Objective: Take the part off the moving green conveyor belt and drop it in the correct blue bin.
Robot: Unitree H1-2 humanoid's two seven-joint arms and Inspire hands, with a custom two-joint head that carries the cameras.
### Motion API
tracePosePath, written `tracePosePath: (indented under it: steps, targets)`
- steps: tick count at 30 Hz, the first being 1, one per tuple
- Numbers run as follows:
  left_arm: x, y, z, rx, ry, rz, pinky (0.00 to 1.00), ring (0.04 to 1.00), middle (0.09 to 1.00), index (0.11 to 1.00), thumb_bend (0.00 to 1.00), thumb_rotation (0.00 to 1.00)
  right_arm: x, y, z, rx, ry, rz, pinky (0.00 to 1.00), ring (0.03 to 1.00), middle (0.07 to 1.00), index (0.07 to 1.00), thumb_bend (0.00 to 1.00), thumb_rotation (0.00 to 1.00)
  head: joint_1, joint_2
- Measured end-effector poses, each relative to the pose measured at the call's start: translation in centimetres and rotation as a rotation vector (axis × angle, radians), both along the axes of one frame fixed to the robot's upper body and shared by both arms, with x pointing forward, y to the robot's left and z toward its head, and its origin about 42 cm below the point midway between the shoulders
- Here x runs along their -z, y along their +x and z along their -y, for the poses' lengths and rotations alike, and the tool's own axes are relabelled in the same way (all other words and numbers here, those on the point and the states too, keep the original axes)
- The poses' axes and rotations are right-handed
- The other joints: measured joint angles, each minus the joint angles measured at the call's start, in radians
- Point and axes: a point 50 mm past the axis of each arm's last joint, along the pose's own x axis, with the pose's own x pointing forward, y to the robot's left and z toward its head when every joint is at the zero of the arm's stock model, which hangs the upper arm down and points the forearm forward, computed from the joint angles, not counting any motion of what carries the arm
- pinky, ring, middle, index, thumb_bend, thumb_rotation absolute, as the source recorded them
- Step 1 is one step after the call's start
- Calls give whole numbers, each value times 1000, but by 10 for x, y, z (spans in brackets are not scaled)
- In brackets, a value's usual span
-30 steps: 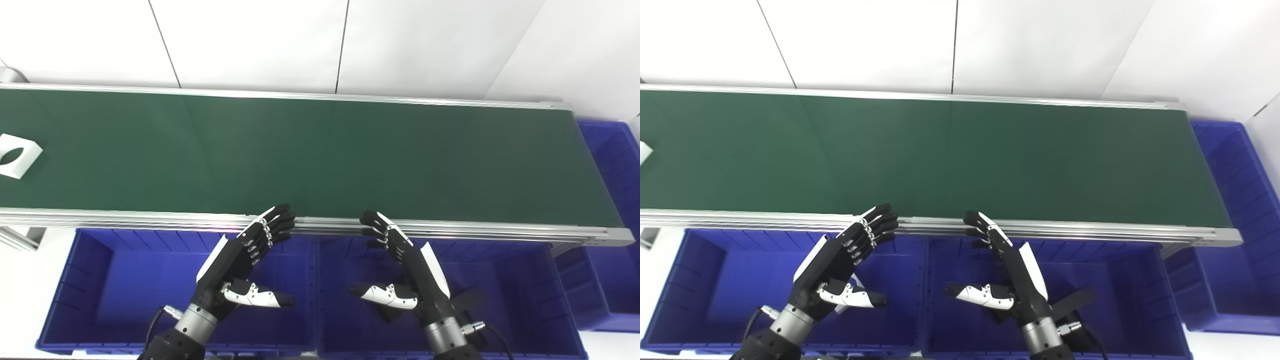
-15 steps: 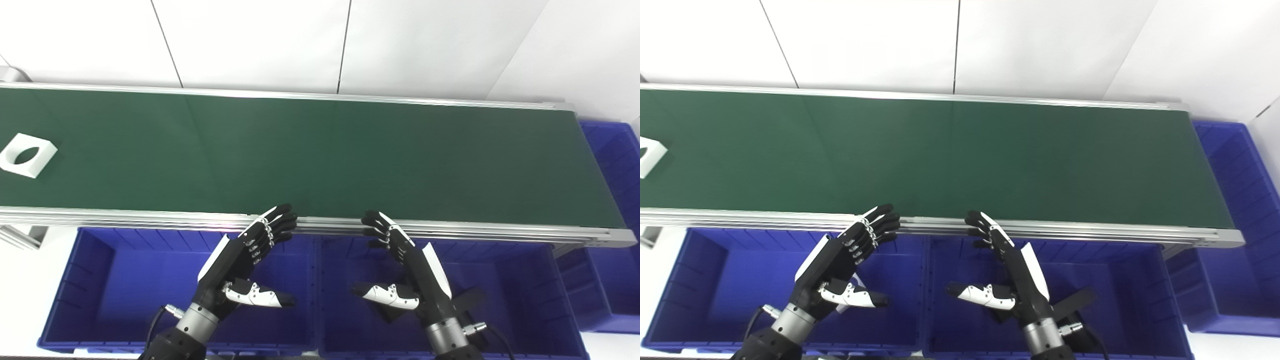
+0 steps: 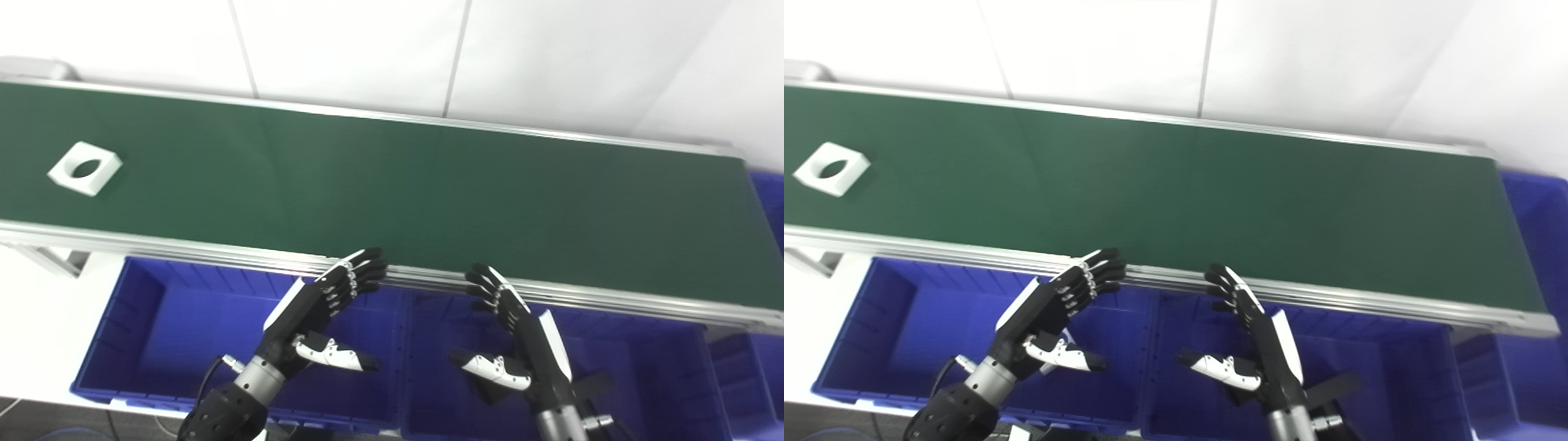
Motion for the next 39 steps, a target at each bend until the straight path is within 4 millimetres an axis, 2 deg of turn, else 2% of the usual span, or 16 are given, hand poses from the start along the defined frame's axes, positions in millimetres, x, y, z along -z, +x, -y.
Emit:
tracePosePath:
  steps: [2, 4, 7, 8, 11, 14, 15, 23, 31, 36, 38, 39]
  targets:
    - [1, 0, 1, 0, 1, -1, 835, 860, 866, 879, 1000, 148, 1, 0, 0, 0, 1, 4, 728, 816, 848, 892, 768, 460, 0, 0]
    - [2, 0, 2, 0, 2, -2, 830, 858, 863, 876, 1000, 150, 1, 0, 1, 1, 4, 14, 728, 816, 849, 896, 756, 457, 63, -31]
    - [5, 1, 4, 4, 11, -6, 828, 856, 862, 876, 1000, 146, 3, 1, 1, 1, 5, 22, 729, 817, 850, 900, 745, 456, 92, -46]
    - [6, 2, 4, 5, 13, -9, 828, 855, 860, 874, 1000, 140, 6, 2, 2, 1, 5, 19, 735, 818, 851, 901, 739, 454, 123, -66]
    - [5, 4, 5, 7, 11, -5, 820, 847, 851, 863, 996, 112, 7, 2, 3, 2, 8, 26, 736, 818, 850, 902, 730, 473, 132, -71]
    - [5, 6, 5, 8, 12, 2, 824, 845, 848, 858, 995, 97, 10, 4, 4, 1, 3, 31, 739, 820, 852, 905, 725, 486, 161, -92]
    - [4, 7, 5, 9, 13, 4, 825, 844, 848, 856, 998, 102, 11, 5, 4, 2, 1, 27, 745, 824, 855, 908, 721, 478, 169, -104]
    - [-2, 13, -2, 4, 29, 28, 824, 841, 847, 840, 1000, 103, 12, 6, 4, 3, 6, 24, 768, 834, 862, 917, 700, 449, 183, -124]
    - [-51, 26, -17, -15, 76, 164, 799, 830, 836, 829, 980, 97, 17, 6, 5, 7, 7, 6, 769, 834, 864, 921, 694, 444, 213, -137]
    - [-96, 35, -27, -24, 198, 291, 802, 836, 847, 838, 925, 118, 17, 8, 7, 12, 7, 12, 768, 833, 863, 923, 684, 439, 235, -140]
    - [-111, 41, -32, -42, 253, 336, 772, 817, 842, 835, 901, 132, 16, 9, 7, 11, 8, 15, 772, 835, 863, 926, 674, 430, 240, -140]
    - [-117, 43, -35, -56, 285, 352, 750, 808, 838, 835, 858, 146, 16, 9, 7, 11, 8, 17, 771, 834, 862, 928, 666, 423, 241, -140]
